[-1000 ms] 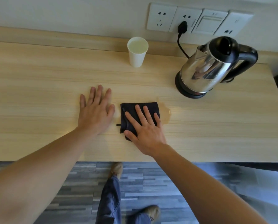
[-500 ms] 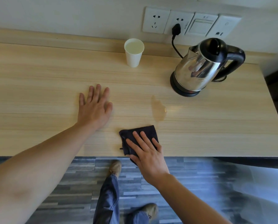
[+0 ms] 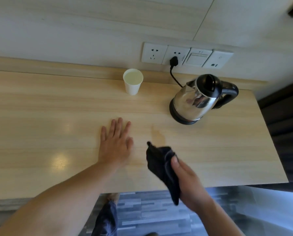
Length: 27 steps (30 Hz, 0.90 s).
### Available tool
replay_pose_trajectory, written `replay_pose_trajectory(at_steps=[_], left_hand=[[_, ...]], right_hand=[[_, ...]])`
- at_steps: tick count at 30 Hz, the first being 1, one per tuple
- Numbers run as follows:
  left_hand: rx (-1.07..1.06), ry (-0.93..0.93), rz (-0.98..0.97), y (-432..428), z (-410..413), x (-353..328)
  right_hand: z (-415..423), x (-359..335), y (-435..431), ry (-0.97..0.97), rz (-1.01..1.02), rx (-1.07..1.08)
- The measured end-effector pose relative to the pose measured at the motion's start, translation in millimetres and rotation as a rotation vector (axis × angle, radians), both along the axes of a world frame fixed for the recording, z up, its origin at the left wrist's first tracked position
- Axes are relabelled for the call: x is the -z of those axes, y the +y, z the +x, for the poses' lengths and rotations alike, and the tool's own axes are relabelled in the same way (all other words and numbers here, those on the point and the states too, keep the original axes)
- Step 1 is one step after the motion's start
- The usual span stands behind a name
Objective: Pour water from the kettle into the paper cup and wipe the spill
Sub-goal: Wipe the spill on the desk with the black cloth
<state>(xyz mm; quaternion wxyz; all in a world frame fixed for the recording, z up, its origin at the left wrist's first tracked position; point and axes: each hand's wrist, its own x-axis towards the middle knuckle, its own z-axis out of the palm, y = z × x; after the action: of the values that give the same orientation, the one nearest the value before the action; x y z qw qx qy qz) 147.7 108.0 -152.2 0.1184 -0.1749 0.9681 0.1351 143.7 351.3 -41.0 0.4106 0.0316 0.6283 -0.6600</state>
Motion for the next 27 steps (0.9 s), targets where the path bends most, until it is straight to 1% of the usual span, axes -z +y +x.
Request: replay_pose_trajectory(at_steps=[1,3,6,7,9,10,11,13,15,18,21,27], left_hand=[[0.004,-0.009,0.009,-0.3,-1.2,1.0],[0.007,-0.004,0.012,-1.0,-1.5,1.6],[0.009,0.009,0.007,-1.9,-2.7,3.6],[0.015,0.002,0.006,-1.6,-2.3,4.5],[0.022,0.005,0.003,-1.6,-2.3,4.9],[0.020,0.013,0.001,-2.2,-2.7,5.1],[0.016,0.021,0.001,-2.7,-2.7,7.2],[0.016,0.033,-0.004,-3.2,-2.1,10.4],[0.024,0.031,-0.007,-3.4,-2.0,12.9],[0.021,0.028,-0.011,-4.3,-3.7,13.2],[0.015,0.019,-0.035,-6.0,-3.9,14.4],[0.015,0.017,-0.045,-2.2,-4.1,13.9]], right_hand=[[-18.7,-8.4,-6.2,0.063,0.010,-0.003],[-58.1,-22.9,-24.3,0.270,0.119,-0.036],[-119.9,-16.5,-61.1,0.528,0.299,-0.180],[-138.8,-5.1,-73.4,0.624,0.423,-0.269],[-168.8,24.0,-95.3,0.842,0.737,-0.576],[-177.3,38.7,-102.8,0.900,0.872,-0.704],[-182.2,51.8,-108.9,0.925,0.957,-0.779],[-186.8,69.4,-119.1,0.959,0.993,-0.810],[-189.2,82.0,-128.0,1.008,0.998,-0.788],[-190.5,93.5,-135.0,1.034,1.003,-0.743],[-185.2,100.7,-129.5,1.087,1.010,-0.745],[-164.2,103.0,-101.2,1.063,1.023,-0.758]])
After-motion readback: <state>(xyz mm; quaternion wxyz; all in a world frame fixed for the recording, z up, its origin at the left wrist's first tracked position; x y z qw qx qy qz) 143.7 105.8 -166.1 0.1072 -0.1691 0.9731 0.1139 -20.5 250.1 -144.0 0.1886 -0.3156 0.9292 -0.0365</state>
